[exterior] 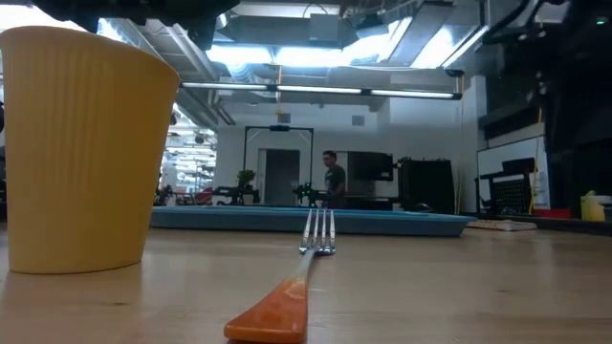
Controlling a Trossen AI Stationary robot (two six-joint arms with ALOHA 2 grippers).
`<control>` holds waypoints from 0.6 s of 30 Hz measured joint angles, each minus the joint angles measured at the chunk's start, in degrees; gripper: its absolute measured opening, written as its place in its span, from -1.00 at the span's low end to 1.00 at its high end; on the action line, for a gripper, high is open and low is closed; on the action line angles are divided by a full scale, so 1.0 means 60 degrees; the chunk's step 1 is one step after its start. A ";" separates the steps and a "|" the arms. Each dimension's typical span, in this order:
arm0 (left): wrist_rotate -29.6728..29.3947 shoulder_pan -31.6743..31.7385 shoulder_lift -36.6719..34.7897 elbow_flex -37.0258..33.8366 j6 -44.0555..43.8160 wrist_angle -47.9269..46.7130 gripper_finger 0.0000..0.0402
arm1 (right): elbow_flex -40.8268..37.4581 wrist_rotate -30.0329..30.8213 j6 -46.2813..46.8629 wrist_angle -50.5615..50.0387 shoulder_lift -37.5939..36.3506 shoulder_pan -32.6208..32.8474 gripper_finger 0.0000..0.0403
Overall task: Pick and place plate/cup/fork/spoon on tray
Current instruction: Put the yellow cup on the top left of the blue tray
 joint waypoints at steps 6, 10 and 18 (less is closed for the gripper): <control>0.0000 -0.0004 0.0004 0.0000 -0.0014 0.0001 -0.74 | -0.1568 -0.0266 -0.0724 0.2823 -0.1372 0.0753 -0.37; 0.0000 -0.0004 0.0003 0.0000 -0.0195 0.0000 -0.74 | -0.2950 -0.0007 -0.1158 0.5660 -0.2011 0.1131 -0.37; 0.0000 -0.0004 0.0004 0.0000 -0.0266 -0.0008 -0.74 | -0.4855 0.0163 -0.2393 0.9875 -0.2412 0.1334 -0.37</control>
